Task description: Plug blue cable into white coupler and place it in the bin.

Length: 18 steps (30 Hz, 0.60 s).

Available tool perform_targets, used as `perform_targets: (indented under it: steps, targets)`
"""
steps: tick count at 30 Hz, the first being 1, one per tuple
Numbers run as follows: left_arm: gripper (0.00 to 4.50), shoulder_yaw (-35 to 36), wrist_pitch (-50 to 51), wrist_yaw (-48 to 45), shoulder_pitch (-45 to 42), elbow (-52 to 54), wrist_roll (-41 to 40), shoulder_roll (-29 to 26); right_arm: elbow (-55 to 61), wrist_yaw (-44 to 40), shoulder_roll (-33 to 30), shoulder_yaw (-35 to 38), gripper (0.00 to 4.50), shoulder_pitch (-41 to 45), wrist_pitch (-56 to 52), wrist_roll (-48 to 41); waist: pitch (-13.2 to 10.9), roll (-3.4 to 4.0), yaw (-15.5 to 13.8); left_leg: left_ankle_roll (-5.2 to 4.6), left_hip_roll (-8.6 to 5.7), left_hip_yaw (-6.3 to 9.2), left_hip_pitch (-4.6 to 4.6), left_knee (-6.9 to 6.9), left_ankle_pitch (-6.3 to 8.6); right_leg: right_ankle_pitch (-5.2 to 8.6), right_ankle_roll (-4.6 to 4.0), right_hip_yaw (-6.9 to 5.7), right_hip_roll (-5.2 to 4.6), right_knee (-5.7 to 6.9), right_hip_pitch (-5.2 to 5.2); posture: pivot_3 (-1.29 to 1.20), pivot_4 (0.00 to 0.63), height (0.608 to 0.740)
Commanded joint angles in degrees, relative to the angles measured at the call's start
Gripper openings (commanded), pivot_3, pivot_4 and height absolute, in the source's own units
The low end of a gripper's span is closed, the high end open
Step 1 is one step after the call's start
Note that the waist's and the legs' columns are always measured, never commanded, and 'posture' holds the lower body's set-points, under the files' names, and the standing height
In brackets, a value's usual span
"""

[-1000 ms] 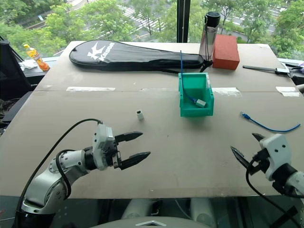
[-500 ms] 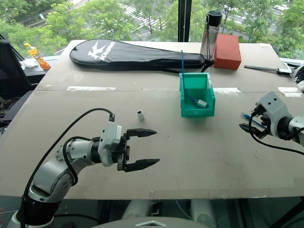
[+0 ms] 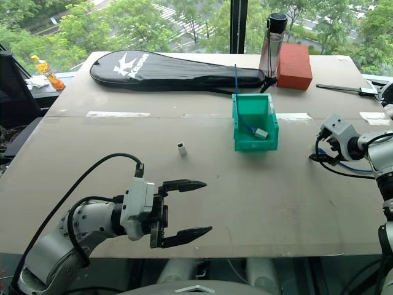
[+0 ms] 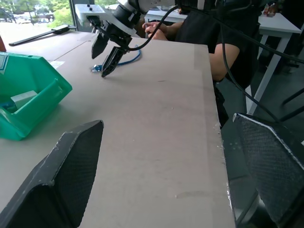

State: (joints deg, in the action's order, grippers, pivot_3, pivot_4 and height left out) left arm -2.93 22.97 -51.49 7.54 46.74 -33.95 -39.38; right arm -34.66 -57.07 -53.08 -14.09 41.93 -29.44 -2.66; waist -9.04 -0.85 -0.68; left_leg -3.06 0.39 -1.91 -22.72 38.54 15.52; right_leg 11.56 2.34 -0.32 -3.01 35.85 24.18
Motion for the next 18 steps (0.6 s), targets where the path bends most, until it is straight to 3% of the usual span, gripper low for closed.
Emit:
perform_targets:
  steps: [1, 2, 8, 14, 18]
  targets:
    - [4.50, 1.4, 0.9, 1.9, 0.9, 4.3, -2.1, -0.7, -4.0, -2.2, -0.2, -1.2, 2.91, 1.4, 2.0, 3.3, 0.0, -0.01, 0.0, 0.00, 0.00, 0.00, 0.02, 0.00, 0.00, 0.00, 0.00, 0.00, 0.00, 0.00, -0.01, 0.00, 0.150, 0.740]
    - [4.50, 1.6, 1.1, 2.3, 1.2, 4.7, -2.2, -0.8, -4.6, -3.0, -0.2, -1.4, 2.31, 1.6, 2.4, 3.8, 0.0, 0.00, -0.1, 0.00, 0.00, 0.00, 0.02, 0.01, 0.00, 0.00, 0.00, 0.00, 0.00, 0.00, -0.03, 0.00, 0.150, 0.740]
    - [4.50, 1.9, 2.8, 4.5, 0.5, 4.3, -3.3, -1.1, 1.0, -8.8, -1.9, -0.2, 0.03, 0.0, -1.2, 2.7, 0.0, 0.01, -0.3, -0.01, -0.01, 0.03, 0.02, 0.14, 0.01, 0.00, 0.00, -0.03, -0.04, 0.00, -0.12, 0.00, 0.150, 0.740]
    - [4.50, 0.8, 0.7, -2.2, -11.4, -12.7, -1.9, -0.9, 20.3, -13.7, -5.7, 3.8, 0.03, -5.7, -10.4, -2.8, 0.0, 0.16, -0.1, 0.00, 0.00, 0.25, 0.04, 0.15, 0.00, 0.00, 0.00, -0.22, 0.03, 0.04, -0.19, 0.00, 0.150, 0.740]
    - [4.50, 0.1, -3.8, -7.8, -13.1, -19.8, 0.2, -1.0, 36.3, -13.3, -7.1, 4.8, 0.03, -10.7, -15.4, -5.4, -0.1, 0.24, 0.7, 0.00, 0.05, 0.23, 0.04, 0.15, 0.00, -0.04, 0.08, -0.20, 0.09, 0.05, -0.16, 0.00, 0.150, 0.740]
